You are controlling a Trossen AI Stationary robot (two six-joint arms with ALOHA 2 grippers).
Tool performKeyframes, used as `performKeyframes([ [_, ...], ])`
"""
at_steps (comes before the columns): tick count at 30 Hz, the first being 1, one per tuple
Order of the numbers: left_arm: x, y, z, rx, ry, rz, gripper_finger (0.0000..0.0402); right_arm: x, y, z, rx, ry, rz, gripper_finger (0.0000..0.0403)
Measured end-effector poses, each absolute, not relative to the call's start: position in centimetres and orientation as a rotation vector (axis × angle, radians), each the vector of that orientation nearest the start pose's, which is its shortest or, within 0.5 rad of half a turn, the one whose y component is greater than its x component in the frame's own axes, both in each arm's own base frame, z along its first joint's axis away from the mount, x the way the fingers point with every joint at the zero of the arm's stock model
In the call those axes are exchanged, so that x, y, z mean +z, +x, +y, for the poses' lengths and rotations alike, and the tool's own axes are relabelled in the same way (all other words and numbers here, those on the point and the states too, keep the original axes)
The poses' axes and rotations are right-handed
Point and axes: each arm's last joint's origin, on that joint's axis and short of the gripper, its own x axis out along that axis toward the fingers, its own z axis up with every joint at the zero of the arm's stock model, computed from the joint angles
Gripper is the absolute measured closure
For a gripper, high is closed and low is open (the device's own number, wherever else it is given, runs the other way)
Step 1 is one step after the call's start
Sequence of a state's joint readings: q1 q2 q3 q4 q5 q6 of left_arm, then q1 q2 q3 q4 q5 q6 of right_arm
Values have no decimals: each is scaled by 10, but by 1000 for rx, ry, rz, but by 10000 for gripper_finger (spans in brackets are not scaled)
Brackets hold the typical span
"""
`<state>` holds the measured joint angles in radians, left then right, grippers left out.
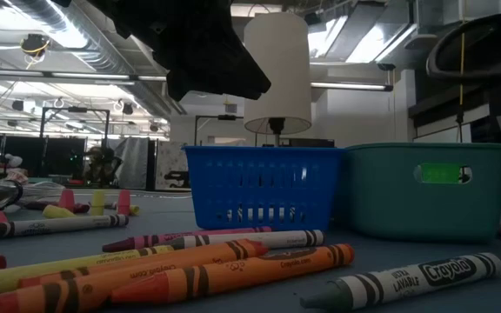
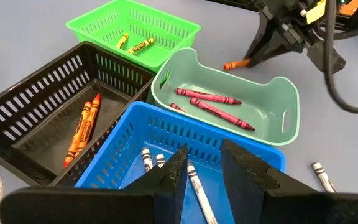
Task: Sort crayons
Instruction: Put the orange crayon into the black bin
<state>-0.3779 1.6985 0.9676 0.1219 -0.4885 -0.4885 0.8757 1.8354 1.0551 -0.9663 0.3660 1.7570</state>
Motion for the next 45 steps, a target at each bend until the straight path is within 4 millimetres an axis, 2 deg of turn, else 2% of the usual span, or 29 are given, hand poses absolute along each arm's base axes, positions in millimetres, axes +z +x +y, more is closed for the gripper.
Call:
performKeyframes([
  [5,193,333,-118,237,-220,510,319,157,195,218,-872,356,1161,384],
  [11,193,333,-117,231,-189,513,319,197,206,216,-917,229,1093,394],
  [15,200,333,-109,230,-149,503,319,221,223,209,-884,102,1014,386],
  [20,223,330,-90,241,-100,458,319,240,252,188,-813,-56,1030,390],
  [26,252,317,-65,233,-69,440,319,247,285,151,-774,-172,1110,388],
  [34,280,281,-39,283,-51,526,319,245,332,103,-611,-233,1141,387],
  [40,283,254,-24,330,-27,673,319,246,365,69,-334,-192,1113,387],
  [43,280,244,-19,360,-33,752,319,244,375,51,-223,-167,1096,387],
  [45,277,241,-18,373,-36,795,319,242,377,38,-208,-155,1093,386],
])
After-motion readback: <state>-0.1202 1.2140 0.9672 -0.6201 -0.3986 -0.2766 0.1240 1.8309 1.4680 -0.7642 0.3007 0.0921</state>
